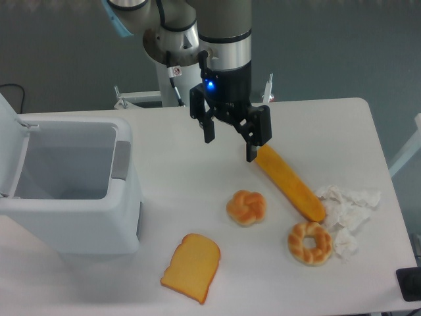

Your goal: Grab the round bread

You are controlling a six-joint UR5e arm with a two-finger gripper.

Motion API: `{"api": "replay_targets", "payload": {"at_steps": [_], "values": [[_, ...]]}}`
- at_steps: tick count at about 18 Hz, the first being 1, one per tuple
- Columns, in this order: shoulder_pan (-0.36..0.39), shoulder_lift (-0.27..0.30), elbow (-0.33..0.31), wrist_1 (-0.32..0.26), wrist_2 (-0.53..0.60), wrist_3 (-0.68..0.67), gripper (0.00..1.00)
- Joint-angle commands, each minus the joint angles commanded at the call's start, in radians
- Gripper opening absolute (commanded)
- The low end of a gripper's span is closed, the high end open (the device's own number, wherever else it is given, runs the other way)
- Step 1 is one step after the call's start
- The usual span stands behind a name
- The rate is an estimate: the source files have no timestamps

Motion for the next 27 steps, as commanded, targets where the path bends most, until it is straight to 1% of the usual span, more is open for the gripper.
{"api": "replay_targets", "payload": {"at_steps": [9,13,14,17,18,20,27], "values": [[0.000,-0.002,-0.002,0.000,-0.003,-0.002,1.00],[0.008,-0.009,-0.012,0.006,-0.041,-0.003,1.00],[0.008,-0.008,-0.023,0.011,-0.043,-0.002,1.00],[0.005,-0.005,-0.063,0.080,-0.046,-0.003,1.00],[0.005,-0.003,-0.075,0.093,-0.045,-0.003,1.00],[0.005,-0.002,-0.086,0.100,-0.045,-0.003,1.00],[0.006,-0.014,-0.087,0.095,-0.044,0.000,1.00]]}}
